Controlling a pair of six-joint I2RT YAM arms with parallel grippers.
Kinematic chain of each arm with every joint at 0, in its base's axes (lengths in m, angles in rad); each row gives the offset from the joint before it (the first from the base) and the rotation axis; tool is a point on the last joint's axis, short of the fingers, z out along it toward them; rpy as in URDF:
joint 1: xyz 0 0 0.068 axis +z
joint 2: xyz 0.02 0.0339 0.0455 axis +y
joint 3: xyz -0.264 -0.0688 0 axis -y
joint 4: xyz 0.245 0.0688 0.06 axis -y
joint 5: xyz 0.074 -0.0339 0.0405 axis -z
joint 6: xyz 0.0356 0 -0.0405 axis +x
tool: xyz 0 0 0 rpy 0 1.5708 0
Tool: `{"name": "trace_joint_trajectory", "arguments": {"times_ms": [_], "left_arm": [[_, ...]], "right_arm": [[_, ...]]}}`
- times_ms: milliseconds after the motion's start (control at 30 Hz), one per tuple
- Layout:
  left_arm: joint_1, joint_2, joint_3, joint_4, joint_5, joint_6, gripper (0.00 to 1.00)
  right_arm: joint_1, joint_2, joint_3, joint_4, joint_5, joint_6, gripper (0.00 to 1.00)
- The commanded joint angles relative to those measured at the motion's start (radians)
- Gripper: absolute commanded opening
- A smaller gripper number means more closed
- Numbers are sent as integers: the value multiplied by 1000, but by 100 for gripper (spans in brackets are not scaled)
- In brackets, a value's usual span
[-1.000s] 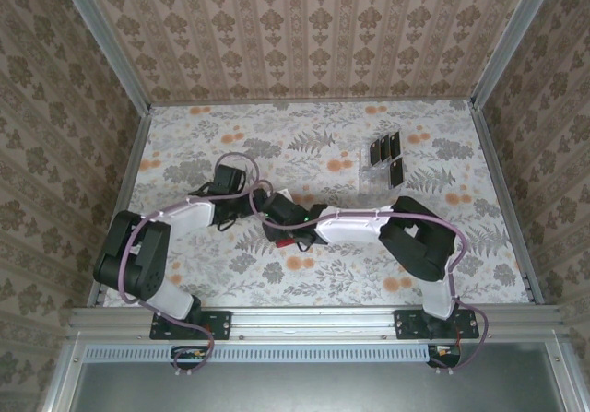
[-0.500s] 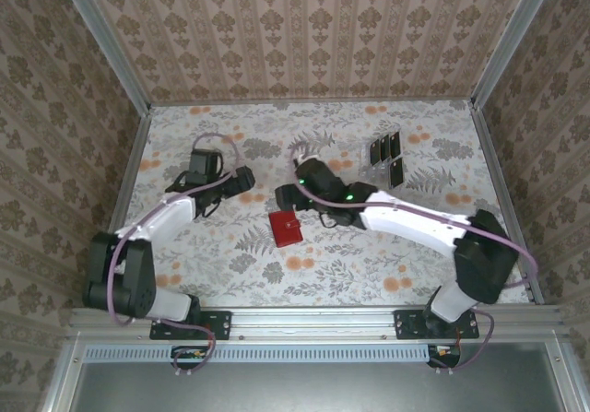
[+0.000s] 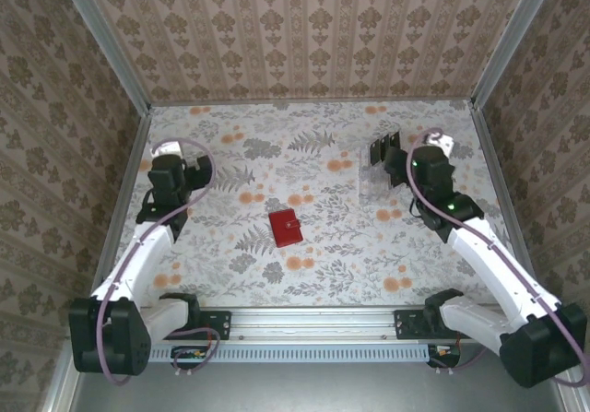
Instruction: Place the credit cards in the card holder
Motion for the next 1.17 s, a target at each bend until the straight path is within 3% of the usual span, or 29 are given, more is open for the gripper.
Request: {"name": "trace_joint_trajectory", "arguments": {"times_ms": [0, 167, 267, 400, 533, 600, 667, 700, 767, 1133], "left_arm": [[44, 26, -74, 182, -95, 217, 100], [90, 134, -213, 406, -8, 217, 100], [82, 230, -293, 625, 27, 225, 100], [90, 326, -274, 716, 104, 231, 100], [88, 482, -285, 906, 145, 263, 100], [84, 460, -249, 790, 149, 249, 100], [84, 463, -249, 797, 151, 253, 100], [84, 468, -252, 811, 150, 256, 100], [84, 465, -249, 803, 150, 254, 100], [86, 470, -248, 810, 150, 257, 100]], "right_arm": [[-128, 4, -83, 58, 74, -58, 100], [-220, 81, -222, 243, 75, -138, 100], [-225, 152, -325, 494, 38, -207, 100], [-227, 257, -440, 855, -81, -289, 100], [-242, 367, -434, 1020, -231, -341, 100], [-229, 556, -457, 1267, -272, -381, 97], [-219, 497, -390, 1028, -257, -375, 97], [-215, 537, -427, 1174, -253, -392, 100], [-189, 503, -426, 1116, -151, -376, 100], [-203, 515, -420, 1120, -217, -384, 100]]}}
